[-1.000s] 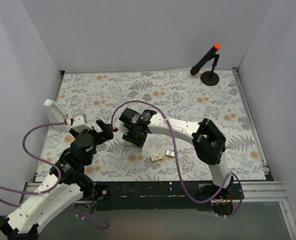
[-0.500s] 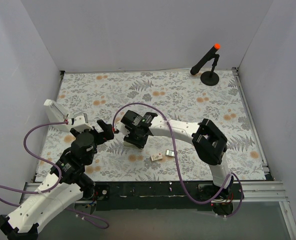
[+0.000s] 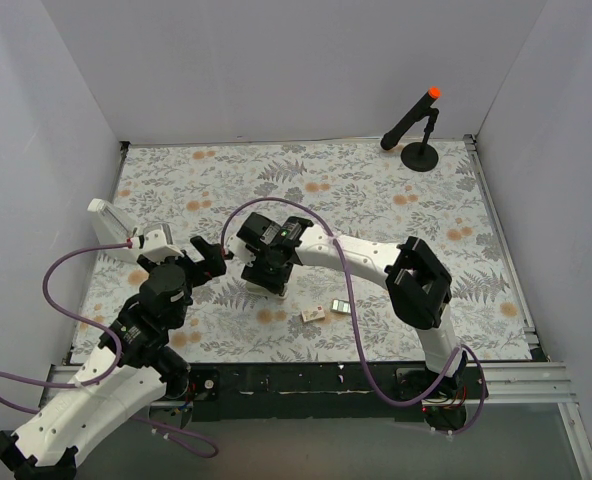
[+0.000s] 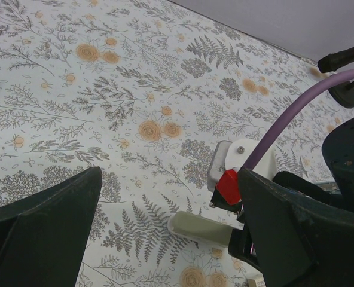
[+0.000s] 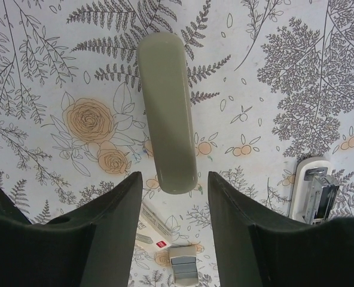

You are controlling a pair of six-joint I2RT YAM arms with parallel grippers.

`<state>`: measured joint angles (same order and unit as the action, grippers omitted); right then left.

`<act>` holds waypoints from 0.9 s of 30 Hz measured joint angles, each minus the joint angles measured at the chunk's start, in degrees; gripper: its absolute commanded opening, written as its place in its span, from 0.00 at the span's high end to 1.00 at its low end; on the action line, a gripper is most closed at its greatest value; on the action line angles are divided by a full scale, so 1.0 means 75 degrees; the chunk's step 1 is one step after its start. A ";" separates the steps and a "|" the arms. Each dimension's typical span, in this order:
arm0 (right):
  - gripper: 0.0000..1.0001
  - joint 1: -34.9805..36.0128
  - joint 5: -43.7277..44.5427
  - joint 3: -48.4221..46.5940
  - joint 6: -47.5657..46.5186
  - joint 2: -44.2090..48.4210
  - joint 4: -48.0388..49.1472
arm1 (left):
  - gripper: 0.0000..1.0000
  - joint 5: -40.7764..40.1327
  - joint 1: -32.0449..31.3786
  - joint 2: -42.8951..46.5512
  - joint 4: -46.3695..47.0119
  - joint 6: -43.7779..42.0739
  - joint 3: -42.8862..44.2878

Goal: Load the staples into the stapler

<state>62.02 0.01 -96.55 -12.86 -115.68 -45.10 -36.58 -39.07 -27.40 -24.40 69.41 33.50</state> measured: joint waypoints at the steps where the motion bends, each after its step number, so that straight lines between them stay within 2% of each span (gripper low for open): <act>1: 0.43 0.0000 -0.0003 0.0012 0.0017 0.0000 0.0012 | 0.02 -0.0003 0.0003 -0.0006 0.0003 0.0000 0.0000; 9: 0.44 0.0006 -0.0026 0.1122 0.0184 0.0210 0.0714 | 0.02 0.0087 -0.0003 -0.0082 -0.0061 -0.0023 0.0000; 18: 0.76 0.0006 0.0128 0.1402 0.0393 0.0204 0.1434 | 0.02 0.0093 -0.0003 -0.0067 -0.0166 -0.0023 0.0015; 23: 0.77 0.0006 0.0242 0.0950 0.0481 -0.0099 0.1638 | 0.02 0.0052 -0.0003 0.0087 -0.0259 -0.0026 0.0087; 26: 0.71 0.0003 0.0318 0.0344 0.0589 -0.0560 0.1877 | 0.02 0.0015 -0.0003 0.0178 -0.0315 -0.0023 0.0152; 27: 0.65 0.0000 0.0329 0.0067 0.0644 -0.0764 0.1903 | 0.02 0.0003 -0.0003 0.0207 -0.0318 -0.0029 0.0160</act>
<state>62.02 2.48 -96.05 -8.03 -121.40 -30.83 -36.56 -39.09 -25.85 -26.79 69.19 34.70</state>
